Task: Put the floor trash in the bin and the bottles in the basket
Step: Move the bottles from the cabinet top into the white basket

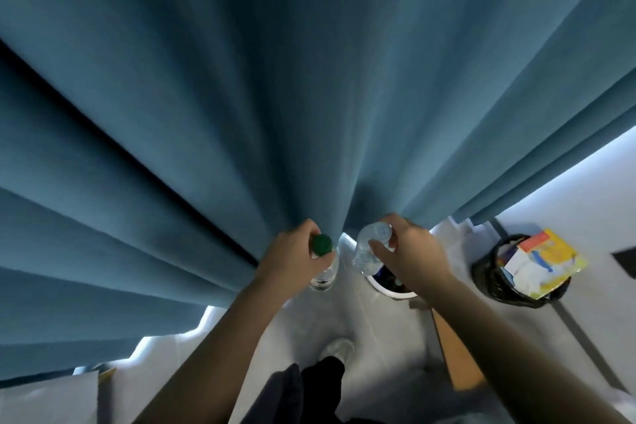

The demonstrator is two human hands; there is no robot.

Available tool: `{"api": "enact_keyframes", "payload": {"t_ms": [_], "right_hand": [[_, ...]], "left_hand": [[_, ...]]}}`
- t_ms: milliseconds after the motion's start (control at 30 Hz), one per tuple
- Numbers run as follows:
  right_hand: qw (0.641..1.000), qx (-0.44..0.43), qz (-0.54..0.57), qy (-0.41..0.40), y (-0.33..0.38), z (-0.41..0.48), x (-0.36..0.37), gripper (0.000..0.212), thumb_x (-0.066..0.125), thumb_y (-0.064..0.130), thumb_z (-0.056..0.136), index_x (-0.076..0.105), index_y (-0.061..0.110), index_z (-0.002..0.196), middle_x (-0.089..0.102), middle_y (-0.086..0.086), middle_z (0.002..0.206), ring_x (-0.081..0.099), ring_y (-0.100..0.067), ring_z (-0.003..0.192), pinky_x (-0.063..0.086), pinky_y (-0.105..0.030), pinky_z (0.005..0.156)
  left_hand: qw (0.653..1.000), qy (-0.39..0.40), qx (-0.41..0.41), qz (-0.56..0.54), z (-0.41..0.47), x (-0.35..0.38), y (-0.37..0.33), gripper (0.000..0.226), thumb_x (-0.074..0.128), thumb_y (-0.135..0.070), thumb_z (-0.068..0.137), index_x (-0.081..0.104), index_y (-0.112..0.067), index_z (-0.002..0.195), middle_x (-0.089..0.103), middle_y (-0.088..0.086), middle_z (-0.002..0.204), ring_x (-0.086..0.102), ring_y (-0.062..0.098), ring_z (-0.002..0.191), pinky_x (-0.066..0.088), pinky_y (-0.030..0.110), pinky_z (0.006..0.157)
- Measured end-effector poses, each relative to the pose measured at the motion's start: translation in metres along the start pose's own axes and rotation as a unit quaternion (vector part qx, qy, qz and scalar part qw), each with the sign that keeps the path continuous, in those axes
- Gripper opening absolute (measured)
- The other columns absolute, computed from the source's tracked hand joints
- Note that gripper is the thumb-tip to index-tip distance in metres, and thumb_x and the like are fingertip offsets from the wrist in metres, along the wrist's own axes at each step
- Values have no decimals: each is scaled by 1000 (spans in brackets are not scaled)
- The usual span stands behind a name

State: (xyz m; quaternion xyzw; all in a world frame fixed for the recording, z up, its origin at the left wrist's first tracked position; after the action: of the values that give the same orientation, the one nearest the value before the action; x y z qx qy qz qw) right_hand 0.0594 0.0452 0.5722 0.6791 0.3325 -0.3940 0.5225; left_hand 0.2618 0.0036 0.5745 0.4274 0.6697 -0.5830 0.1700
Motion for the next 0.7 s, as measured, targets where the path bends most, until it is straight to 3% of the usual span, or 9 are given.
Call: {"api": "enact_keyframes", "payload": {"t_ms": [200,467,600,700], "right_hand": [[997,64,-14,28,-81,22,-18,35,59,40,86,52,26,117,65,0,103,62,-25,95,46,-31,72],[993,76,-39,82,-199,60,-20,41,57,43,87,47,27,122,67,0,110,65,-23,94,56,-39,77],[987,91,-44,125,-252,83,4,40,56,43,86,44,26,121,67,-1,109,65,-23,93,56,-40,76],[982,114,-39,148,-290,102,37,39,55,40,87,43,25,122,66,-2,111,65,-23,95,56,-42,78]], "left_hand": [[999,29,-8,29,36,41,-48,30,69,-37,74,54,-20,94,63,-3,84,59,22,81,42,27,63],[995,28,-49,83,70,131,-85,32,64,-41,77,52,-19,96,64,-2,92,59,23,87,37,28,64],[995,8,-99,32,92,196,-84,28,66,-36,77,51,-18,91,61,-2,89,55,19,79,33,26,62],[989,6,-146,-7,115,247,-72,26,66,-34,77,49,-20,90,60,-2,89,56,19,79,38,27,63]]}}
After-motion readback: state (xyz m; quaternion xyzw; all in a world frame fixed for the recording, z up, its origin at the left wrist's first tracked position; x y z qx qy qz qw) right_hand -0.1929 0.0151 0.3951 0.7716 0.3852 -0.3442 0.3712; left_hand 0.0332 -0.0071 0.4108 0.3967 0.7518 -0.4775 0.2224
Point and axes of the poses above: each hand's wrist, its own z-axis towards the middle knuckle, its own x-axis out of the palm, y = z × x, the point moved 1 cm from there along z, towards the middle knuckle
